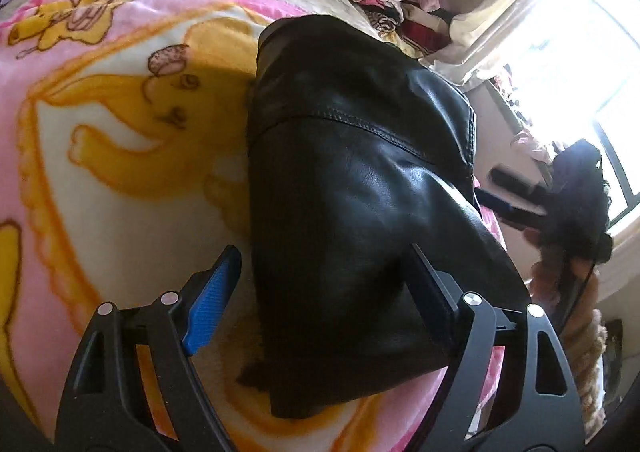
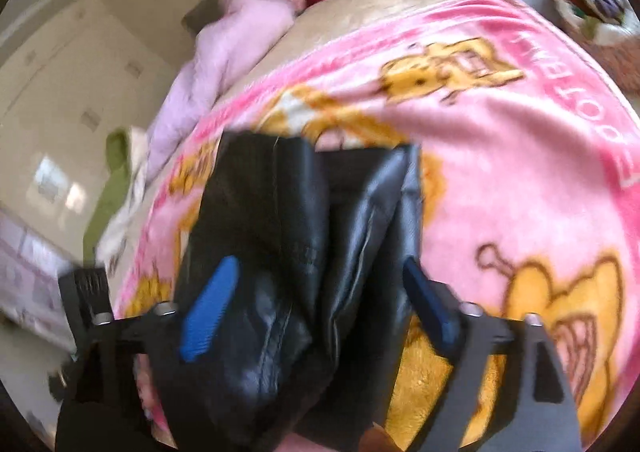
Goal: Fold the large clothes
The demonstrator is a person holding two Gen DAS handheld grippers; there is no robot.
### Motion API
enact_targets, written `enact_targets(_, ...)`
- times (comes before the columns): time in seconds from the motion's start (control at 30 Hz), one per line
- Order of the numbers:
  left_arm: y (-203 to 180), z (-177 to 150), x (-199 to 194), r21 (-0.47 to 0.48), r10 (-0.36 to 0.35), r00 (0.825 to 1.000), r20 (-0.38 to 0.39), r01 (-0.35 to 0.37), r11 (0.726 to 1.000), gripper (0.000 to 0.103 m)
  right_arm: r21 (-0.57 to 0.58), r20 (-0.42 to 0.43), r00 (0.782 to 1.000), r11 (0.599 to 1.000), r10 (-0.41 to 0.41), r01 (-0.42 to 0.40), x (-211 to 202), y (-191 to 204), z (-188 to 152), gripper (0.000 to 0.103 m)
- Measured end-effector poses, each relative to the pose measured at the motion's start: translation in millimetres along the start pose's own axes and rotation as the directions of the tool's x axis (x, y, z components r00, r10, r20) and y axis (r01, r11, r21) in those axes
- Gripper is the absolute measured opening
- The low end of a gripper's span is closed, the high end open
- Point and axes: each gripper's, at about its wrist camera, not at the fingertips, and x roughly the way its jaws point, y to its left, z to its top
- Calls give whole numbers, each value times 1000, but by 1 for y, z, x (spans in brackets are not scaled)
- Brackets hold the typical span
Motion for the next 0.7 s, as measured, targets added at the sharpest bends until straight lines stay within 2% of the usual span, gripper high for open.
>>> enact_targets(0.07, -2, 0, -2, 17, 17, 1000, 4, -17, 1000, 75, 29, 5, 1000, 1000, -11, 11, 2, 2, 10, 94)
enact_targets(0.13, -2, -1, -6, 24, 26, 1000, 9, -26, 999, 75, 49, -21, 998, 997, -58, 59, 15, 5, 18, 94)
enact_targets(0.2, -3, -1, -9, 32, 39, 999, 11, -39, 999, 75, 68, -55, 996, 995, -72, 76, 29, 7, 22, 94)
enact_targets(0.23, -4, -1, -9, 36, 42, 999, 12, -43, 998, 75, 81, -73, 993, 992, -90, 96, 37, 9, 22, 89)
enact_targets(0.27, -5, -1, -9, 40, 47, 999, 14, -47, 998, 75, 85, -75, 993, 992, -90, 96, 43, 11, 22, 78)
enact_targets(0.37, -6, -1, -10, 53, 62, 998, 14, -62, 997, 75, 46, -70, 991, 992, -116, 119, 50, 23, 23, 63)
enact_targets(0.57, -7, 1, -11, 63, 78, 997, 27, -79, 995, 75, -72, -1, 992, 989, -128, 128, 45, 52, 22, 27)
enact_targets(0.63, -5, 1, -13, 60, 79, 996, 33, -81, 995, 75, -121, 30, 993, 986, -114, 117, 41, 64, 22, 21)
enact_targets(0.7, -3, 2, -17, 54, 80, 996, 40, -82, 995, 75, -156, 62, 994, 982, -93, 101, 36, 74, 21, 20)
